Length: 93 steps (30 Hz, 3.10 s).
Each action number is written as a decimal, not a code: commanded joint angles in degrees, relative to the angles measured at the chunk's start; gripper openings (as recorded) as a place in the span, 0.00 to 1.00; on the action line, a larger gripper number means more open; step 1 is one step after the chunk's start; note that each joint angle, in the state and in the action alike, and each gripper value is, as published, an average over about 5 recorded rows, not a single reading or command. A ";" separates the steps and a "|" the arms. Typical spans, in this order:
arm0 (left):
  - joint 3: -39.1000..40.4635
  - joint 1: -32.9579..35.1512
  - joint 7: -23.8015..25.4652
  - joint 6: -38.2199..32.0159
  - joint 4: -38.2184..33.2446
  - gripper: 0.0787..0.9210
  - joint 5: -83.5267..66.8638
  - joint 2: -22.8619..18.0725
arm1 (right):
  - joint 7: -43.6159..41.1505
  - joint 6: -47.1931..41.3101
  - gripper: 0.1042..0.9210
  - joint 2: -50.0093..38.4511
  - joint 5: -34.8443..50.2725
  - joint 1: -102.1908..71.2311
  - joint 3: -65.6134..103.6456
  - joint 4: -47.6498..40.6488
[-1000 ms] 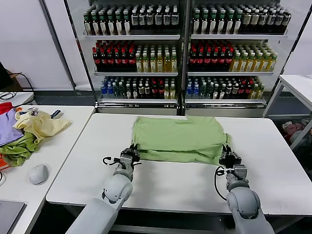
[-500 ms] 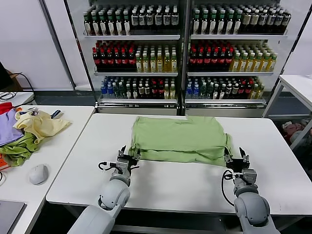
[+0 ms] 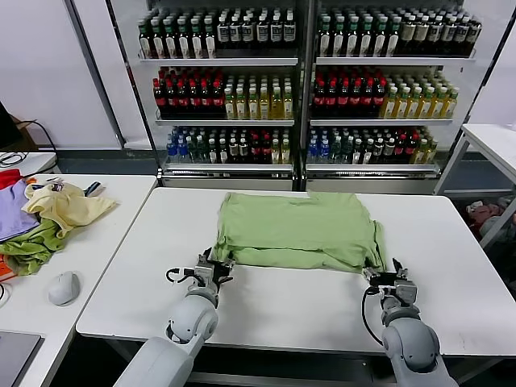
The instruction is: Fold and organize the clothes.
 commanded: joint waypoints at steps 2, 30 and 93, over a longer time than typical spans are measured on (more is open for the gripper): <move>-0.02 -0.25 -0.28 1.36 1.19 0.41 -3.00 0.16 | -0.20 -0.98 0.46 -0.31 0.64 0.04 -0.29 -0.96; -9.27 29.22 0.72 -0.40 -29.10 0.04 0.61 3.61 | -2.05 2.39 0.07 -1.82 -1.35 -27.20 4.99 24.06; 4.40 -22.82 -0.71 -0.84 26.49 0.88 -9.64 -0.69 | -2.08 0.65 0.88 5.61 2.43 47.35 -16.82 -53.82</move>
